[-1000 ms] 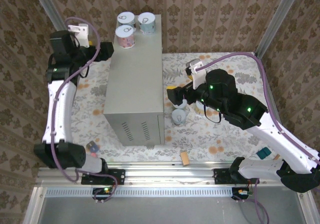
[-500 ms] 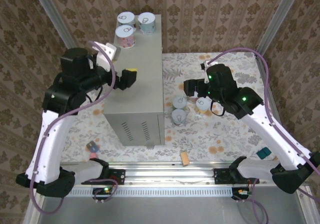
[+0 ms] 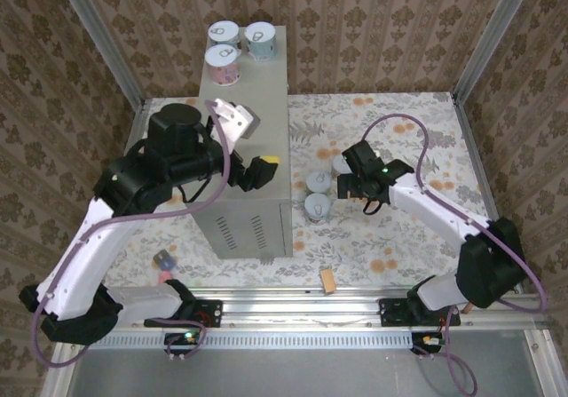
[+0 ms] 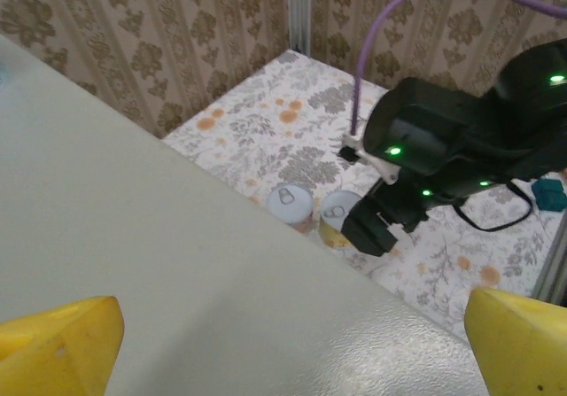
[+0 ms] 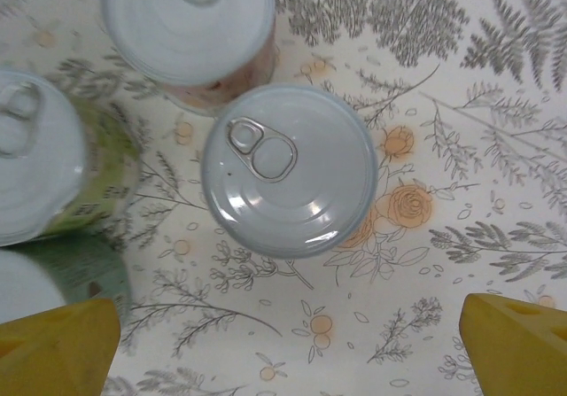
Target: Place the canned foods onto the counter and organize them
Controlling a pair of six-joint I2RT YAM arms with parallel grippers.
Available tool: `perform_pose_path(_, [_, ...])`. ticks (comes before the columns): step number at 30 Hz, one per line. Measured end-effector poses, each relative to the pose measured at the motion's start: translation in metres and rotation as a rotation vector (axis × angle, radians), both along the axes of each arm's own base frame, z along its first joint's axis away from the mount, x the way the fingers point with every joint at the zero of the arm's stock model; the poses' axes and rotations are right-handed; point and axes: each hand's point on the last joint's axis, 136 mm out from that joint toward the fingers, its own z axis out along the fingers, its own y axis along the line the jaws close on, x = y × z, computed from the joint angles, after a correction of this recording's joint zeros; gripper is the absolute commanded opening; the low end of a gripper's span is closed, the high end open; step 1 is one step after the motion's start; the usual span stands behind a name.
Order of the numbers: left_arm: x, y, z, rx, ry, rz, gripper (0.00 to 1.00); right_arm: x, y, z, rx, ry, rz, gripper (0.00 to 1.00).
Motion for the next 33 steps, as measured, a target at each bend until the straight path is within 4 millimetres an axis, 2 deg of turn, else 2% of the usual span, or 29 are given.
perform_pose_path(5, [-0.006, -0.025, -0.016, 0.046, 0.024, -0.052, 1.00, 0.004, -0.004, -0.031, -0.015, 0.047, -0.035, 0.98])
perform_pose_path(13, [-0.022, -0.051, -0.026, 0.107, 0.020, -0.128, 1.00, 0.015, -0.013, -0.054, -0.006, 0.052, -0.091, 0.93])
perform_pose_path(18, [-0.022, -0.056, -0.028, 0.132, 0.010, -0.131, 1.00, 0.025, -0.012, -0.057, 0.012, 0.030, -0.096, 0.90])
perform_pose_path(22, [-0.021, -0.057, -0.030, 0.145, 0.005, -0.125, 1.00, 0.031, -0.012, -0.065, 0.023, 0.030, -0.099, 0.83])
perform_pose_path(33, [-0.016, -0.057, -0.029, 0.160, -0.017, -0.108, 1.00, 0.035, -0.012, -0.066, 0.024, 0.024, -0.085, 0.69])
